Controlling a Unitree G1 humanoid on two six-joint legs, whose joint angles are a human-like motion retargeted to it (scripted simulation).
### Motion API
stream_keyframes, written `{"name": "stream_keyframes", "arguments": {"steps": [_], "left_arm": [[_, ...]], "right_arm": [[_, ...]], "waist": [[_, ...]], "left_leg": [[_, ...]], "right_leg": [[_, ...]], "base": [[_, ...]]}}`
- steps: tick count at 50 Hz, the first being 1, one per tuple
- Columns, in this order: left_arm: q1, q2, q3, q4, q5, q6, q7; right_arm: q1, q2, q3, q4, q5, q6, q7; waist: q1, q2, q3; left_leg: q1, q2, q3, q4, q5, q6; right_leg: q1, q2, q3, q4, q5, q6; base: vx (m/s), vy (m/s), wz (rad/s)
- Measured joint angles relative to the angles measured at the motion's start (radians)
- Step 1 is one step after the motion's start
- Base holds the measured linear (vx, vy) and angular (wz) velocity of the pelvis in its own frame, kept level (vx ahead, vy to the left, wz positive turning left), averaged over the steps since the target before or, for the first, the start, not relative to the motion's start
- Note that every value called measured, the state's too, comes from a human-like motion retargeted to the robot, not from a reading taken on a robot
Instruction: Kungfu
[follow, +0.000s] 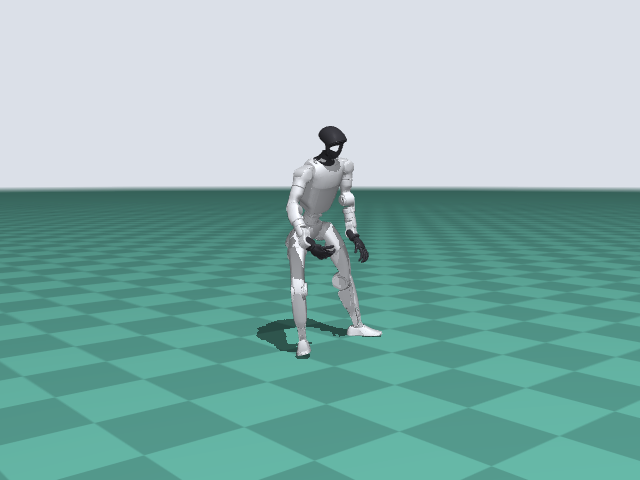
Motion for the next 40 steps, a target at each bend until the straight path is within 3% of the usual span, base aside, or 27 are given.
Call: {"name": "stream_keyframes", "arguments": {"steps": [5, 9, 23, 30, 32, 37, 40], "left_arm": [[0.076, -0.005, 0.025, -0.050, 0.007, 0.060, 0.145], [0.093, 0.004, 0.005, -0.062, -0.024, 0.083, 0.144], [0.098, 0.007, -0.033, -0.138, -0.121, 0.168, 0.076], [0.153, 0.000, 0.011, -0.221, -0.200, 0.220, 0.085], [0.177, -0.002, 0.041, -0.258, -0.245, 0.232, 0.084], [0.243, -0.007, 0.150, -0.356, -0.336, 0.235, 0.080], [0.284, 0.018, 0.230, -0.417, -0.383, 0.224, 0.070]], "right_arm": [[-0.035, 0.201, 0.035, 0.137, -0.180, -0.118, -0.005], [-0.022, 0.294, 0.031, 0.233, -0.128, -0.088, -0.021], [0.018, 0.232, 0.062, 0.164, -0.147, -0.162, -0.126], [0.004, 0.220, 0.082, 0.076, -0.124, -0.227, -0.232], [-0.009, 0.216, 0.100, 0.033, -0.109, -0.242, -0.258], [-0.067, 0.189, 0.147, -0.103, -0.072, -0.298, -0.311], [-0.106, 0.175, 0.164, -0.201, -0.058, -0.335, -0.345]], "waist": [[0.019, 0.002, 0.017], [0.023, 0.014, 0.013], [0.043, -0.027, -0.016], [0.154, -0.057, -0.034], [0.193, -0.072, -0.042], [0.253, -0.130, -0.085], [0.306, -0.160, -0.109]], "left_leg": [[-0.040, -0.065, -0.025, -0.021, 0.041, 0.000], [-0.047, -0.070, -0.054, -0.020, 0.049, 0.000], [-0.005, -0.058, -0.001, -0.023, 0.033, 0.000], [-0.099, 0.041, 0.016, 0.104, 0.103, 0.000], [-0.143, 0.077, 0.055, 0.175, 0.114, 0.025], [-0.226, 0.084, 0.243, 0.344, 0.057, 0.205], [-0.220, 0.041, 0.226, 0.393, -0.024, 0.236]], "right_leg": [[-0.059, -0.057, 0.036, 0.025, 0.020, -0.007], [-0.060, -0.042, 0.050, 0.018, 0.043, -0.008], [0.046, -0.030, 0.032, -0.076, 0.104, -0.035], [0.208, 0.059, -0.067, -0.206, 0.172, -0.056], [0.265, 0.083, -0.104, -0.259, 0.200, -0.066], [0.399, 0.057, -0.173, -0.407, 0.301, -0.081], [0.505, 0.059, -0.189, -0.514, 0.367, -0.091]], "base": [[-0.03, 0.12, 0.57], [0.10, 0.12, -0.02], [0.17, 0.11, -0.06], [0.24, 0.03, 0.16], [0.33, 0.17, 0.50], [0.44, 0.38, 1.04], [0.64, 0.45, 0.75]]}}
